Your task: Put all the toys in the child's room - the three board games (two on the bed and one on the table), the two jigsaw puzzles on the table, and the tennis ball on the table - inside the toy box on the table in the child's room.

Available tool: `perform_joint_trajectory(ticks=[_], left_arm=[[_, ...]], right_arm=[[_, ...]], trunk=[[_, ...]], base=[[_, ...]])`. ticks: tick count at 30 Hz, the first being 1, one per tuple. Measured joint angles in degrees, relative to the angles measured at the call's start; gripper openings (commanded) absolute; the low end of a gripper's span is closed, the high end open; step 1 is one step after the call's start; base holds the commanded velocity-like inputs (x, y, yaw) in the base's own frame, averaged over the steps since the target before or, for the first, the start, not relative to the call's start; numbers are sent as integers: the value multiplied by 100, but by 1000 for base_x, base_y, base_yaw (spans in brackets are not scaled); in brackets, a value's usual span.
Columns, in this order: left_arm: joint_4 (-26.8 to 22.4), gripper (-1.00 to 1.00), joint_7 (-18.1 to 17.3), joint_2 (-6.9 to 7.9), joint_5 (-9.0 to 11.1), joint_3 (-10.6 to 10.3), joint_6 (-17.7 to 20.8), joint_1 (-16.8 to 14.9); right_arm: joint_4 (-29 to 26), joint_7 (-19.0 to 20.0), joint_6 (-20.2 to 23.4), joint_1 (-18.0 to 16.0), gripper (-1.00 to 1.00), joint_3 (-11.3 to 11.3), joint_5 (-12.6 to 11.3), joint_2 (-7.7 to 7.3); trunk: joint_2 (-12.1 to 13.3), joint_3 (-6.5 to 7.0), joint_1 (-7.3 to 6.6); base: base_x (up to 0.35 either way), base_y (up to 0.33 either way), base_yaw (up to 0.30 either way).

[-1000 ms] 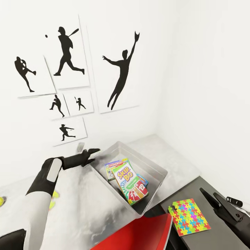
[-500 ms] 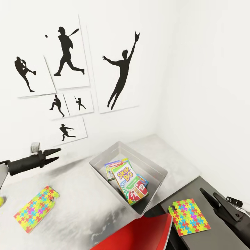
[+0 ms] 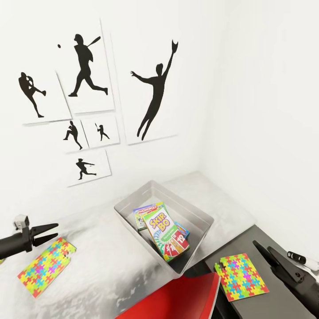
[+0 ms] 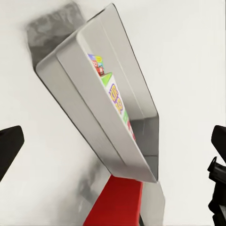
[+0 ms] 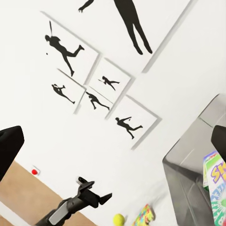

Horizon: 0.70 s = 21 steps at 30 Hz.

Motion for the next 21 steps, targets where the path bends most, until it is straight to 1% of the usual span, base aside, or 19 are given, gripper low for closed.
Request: perform_joint_trajectory(ticks=[3,6,12,18,21], left_arm=[[-9,100,-168,5,-13,1,-106,45],[-11,100,-223,7,-16,1,-140,58],[-5,100,-259,16,-25,37,-162,66],[-4,100,-263,18,-25,48,-187,67],[-4,100,-264,18,-27,48,-230,67]], right_arm=[[0,-8,-51,0,100,6,32,3],[0,-15,-69,0,100,9,96,22],[0,-27,-87,0,100,30,203,63],[0,-33,-83,0,100,37,222,68],[0,-41,-81,0,100,36,225,69]], trunk=[[0,0,0],[0,0,0],[0,0,1],[0,0,1],[1,0,2]], base=[[0,0,0],[0,0,0],[-28,0,0],[-60,0,0],[-145,0,0]])
